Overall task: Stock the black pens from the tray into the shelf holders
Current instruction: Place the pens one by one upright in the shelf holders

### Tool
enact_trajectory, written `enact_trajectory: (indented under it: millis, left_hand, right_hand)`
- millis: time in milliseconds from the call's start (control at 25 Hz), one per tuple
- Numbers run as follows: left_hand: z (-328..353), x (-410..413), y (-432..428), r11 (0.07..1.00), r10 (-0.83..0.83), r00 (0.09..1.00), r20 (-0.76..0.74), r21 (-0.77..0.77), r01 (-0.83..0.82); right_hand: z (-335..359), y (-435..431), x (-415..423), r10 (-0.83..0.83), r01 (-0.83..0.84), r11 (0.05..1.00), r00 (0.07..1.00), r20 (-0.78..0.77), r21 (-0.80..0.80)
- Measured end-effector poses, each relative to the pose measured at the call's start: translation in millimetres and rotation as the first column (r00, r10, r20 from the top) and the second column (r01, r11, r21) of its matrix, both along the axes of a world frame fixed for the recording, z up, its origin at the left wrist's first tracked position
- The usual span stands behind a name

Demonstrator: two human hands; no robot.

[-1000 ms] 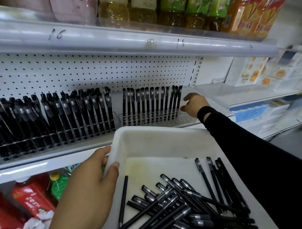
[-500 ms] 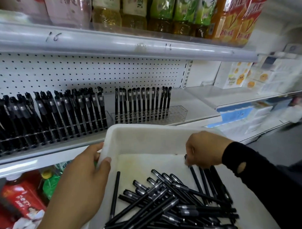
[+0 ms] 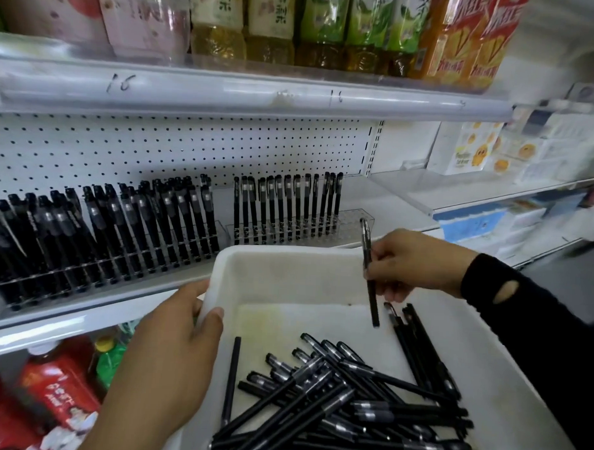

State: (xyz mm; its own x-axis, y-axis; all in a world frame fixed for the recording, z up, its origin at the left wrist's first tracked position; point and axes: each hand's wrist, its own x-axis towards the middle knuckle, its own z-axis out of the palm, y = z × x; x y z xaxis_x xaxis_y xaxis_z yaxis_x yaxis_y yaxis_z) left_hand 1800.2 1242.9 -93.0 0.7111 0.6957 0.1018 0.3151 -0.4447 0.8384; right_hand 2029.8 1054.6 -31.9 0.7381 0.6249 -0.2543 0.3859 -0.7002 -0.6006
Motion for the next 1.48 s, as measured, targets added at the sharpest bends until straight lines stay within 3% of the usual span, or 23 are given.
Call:
enact_trajectory:
  millis: [160,360,680,1000,1160,1320,1480]
  left_hand:
    - [-1,3,0,1.0,-0.004,1.0,-0.015,-0.006,0.004]
    - [-2,7,1,1.0,-0.002,1.0,-0.014,-0.002,0.002]
    - [-9,10,7,0.999,0.022,1.0,0.006,-0.045,-0.021]
    - [-8,13,6,1.0,0.005,1.0,-0.015,-0.024,-0.005]
    - [-9,13,5,1.0,0.024,1.0,-0.014,-0.015,-0.024]
    - [-9,12,4,1.0,0.018,1.0,-0.008,0.0,-0.018]
    - [-6,8,3,1.0,0.005,1.0,-0.001,0.003,-0.005]
  right_hand:
    - [9,11,30,-0.119,0.111,0.954,0.993,0.012,0.279]
    - [4,37,85,-0.32,0.164,0.812,0.928,0.193,0.56]
    - [-33,81,147,-0.366,0.169,0.911,0.748,0.554,0.375]
    - [-53,98,161,-0.22,0.248,0.968,0.781,0.584,0.033]
    - [-56,98,164,-0.249,0.281,0.96,0.813,0.527,0.019]
    - [-45,77,149,-0.345,0.291,0.939,0.812,0.471,0.185]
    - [-6,29,94,-0.283,0.212,0.957,0.833,0.475,0.199]
